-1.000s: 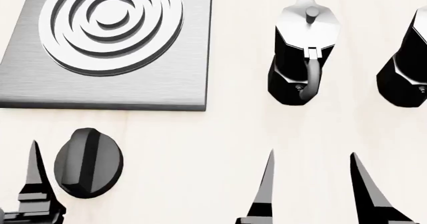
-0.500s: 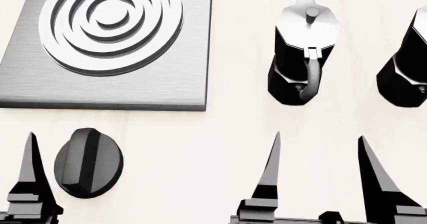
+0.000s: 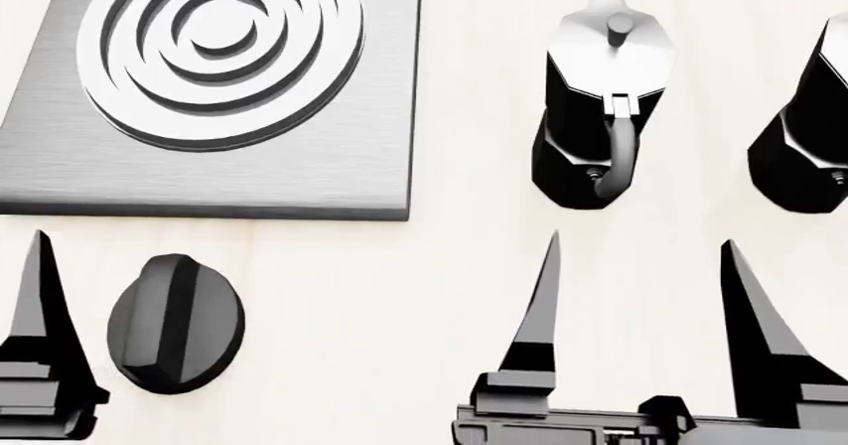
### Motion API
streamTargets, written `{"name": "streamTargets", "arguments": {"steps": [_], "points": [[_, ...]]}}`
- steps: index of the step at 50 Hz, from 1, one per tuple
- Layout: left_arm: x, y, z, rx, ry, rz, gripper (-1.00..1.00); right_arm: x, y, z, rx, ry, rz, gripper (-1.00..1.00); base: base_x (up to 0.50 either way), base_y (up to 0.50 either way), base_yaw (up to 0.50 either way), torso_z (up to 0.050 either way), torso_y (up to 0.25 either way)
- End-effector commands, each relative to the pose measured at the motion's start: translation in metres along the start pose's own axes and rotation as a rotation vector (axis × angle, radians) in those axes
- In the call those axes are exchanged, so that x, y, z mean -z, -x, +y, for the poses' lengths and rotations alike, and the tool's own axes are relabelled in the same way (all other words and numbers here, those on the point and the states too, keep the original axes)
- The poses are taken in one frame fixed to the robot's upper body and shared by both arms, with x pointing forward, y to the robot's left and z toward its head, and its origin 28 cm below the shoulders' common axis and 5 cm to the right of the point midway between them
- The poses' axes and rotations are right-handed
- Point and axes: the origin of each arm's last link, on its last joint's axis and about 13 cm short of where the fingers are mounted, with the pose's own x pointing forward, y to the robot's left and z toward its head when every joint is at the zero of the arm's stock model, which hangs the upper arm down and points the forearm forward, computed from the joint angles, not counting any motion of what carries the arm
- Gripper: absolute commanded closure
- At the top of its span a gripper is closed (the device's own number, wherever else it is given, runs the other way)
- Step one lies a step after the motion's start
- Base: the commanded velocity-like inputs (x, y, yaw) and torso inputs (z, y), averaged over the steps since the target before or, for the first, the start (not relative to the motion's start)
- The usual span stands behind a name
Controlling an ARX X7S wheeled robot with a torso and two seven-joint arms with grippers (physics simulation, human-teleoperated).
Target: Turn off the stove.
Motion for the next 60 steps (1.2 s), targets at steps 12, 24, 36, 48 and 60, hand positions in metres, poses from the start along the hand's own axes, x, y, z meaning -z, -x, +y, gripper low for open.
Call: {"name": "streamTargets", "arguments": {"steps": [12, 24, 36, 48, 60], "points": [[-0.013, -0.007, -0.001, 0.007, 0.005, -0.041, -1.0, -0.013, -0.009, 0.002, -0.006, -0.005, -0.043, -1.0, 0.0, 0.0, 0.0, 0.0, 0.0], [-0.018, -0.014, -0.001, 0.007, 0.001, -0.067, -1.0, -0.019, -0.016, 0.003, -0.013, -0.002, -0.064, -1.0, 0.0, 0.0, 0.0, 0.0, 0.0], [-0.021, -0.018, -0.003, 0.008, -0.016, -0.088, -1.0, -0.027, -0.02, 0.003, -0.017, -0.003, -0.082, -1.0, 0.0, 0.0, 0.0, 0.0, 0.0], [-0.026, -0.024, -0.004, 0.01, -0.018, -0.103, -1.0, -0.034, -0.025, 0.004, -0.021, -0.003, -0.104, -1.0, 0.0, 0.0, 0.0, 0.0, 0.0], [-0.032, -0.025, -0.004, 0.017, -0.014, -0.122, -1.0, -0.042, -0.028, 0.006, -0.026, -0.007, -0.123, -1.0, 0.0, 0.0, 0.0, 0.0, 0.0]]}}
